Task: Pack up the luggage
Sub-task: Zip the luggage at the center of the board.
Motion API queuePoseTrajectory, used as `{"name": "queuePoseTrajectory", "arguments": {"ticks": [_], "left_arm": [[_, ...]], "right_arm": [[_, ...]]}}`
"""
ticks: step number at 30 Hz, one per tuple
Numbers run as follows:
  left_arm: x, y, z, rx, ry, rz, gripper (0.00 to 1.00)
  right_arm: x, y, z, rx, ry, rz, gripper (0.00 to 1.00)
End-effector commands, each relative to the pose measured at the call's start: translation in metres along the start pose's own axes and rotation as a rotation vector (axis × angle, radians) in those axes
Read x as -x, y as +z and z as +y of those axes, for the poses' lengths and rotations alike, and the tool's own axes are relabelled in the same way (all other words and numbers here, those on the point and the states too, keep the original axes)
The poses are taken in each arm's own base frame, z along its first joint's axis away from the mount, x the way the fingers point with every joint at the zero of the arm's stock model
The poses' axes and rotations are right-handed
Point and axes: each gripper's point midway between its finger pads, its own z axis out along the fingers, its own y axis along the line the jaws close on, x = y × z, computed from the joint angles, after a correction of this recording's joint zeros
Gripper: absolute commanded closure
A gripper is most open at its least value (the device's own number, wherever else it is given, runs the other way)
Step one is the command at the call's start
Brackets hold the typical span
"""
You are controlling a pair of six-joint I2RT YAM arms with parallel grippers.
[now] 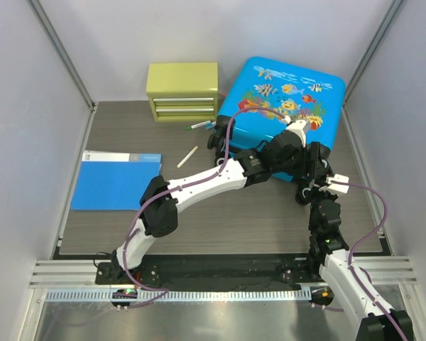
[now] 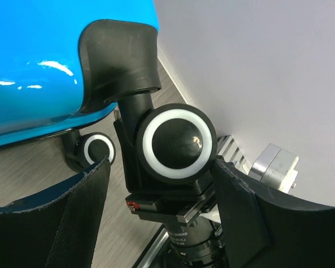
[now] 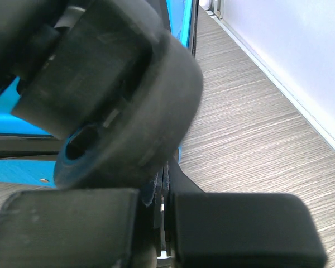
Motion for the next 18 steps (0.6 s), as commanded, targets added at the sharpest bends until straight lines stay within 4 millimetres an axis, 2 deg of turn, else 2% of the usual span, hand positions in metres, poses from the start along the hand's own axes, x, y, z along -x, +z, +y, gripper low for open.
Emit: {"name": "queuePoseTrajectory", "arguments": {"ticks": [1, 15, 16, 18], "left_arm": [[0.014, 0.003, -0.016, -0.032, 0.009, -0.037, 0.26], [0.019, 0.016, -0.022, -0.048, 0.015, -0.053, 0.26], [0.011, 0.020, -0.023, -0.066, 0.010, -0.022, 0.26], [0.008, 0.024, -0.025, -0.084, -0.003, -0.014, 0.28]], "right_arm": [[0.040, 0.004, -0.003, -0.036, 0.070, -0.126, 0.99], [0.036, 0.004, -0.002, -0.032, 0.069, -0.117, 0.99], [0.036, 0.004, -0.003, -0.034, 0.069, -0.117, 0.99], [0.036, 0.004, -0.003, -0.034, 0.069, -0.115, 0.99]]}}
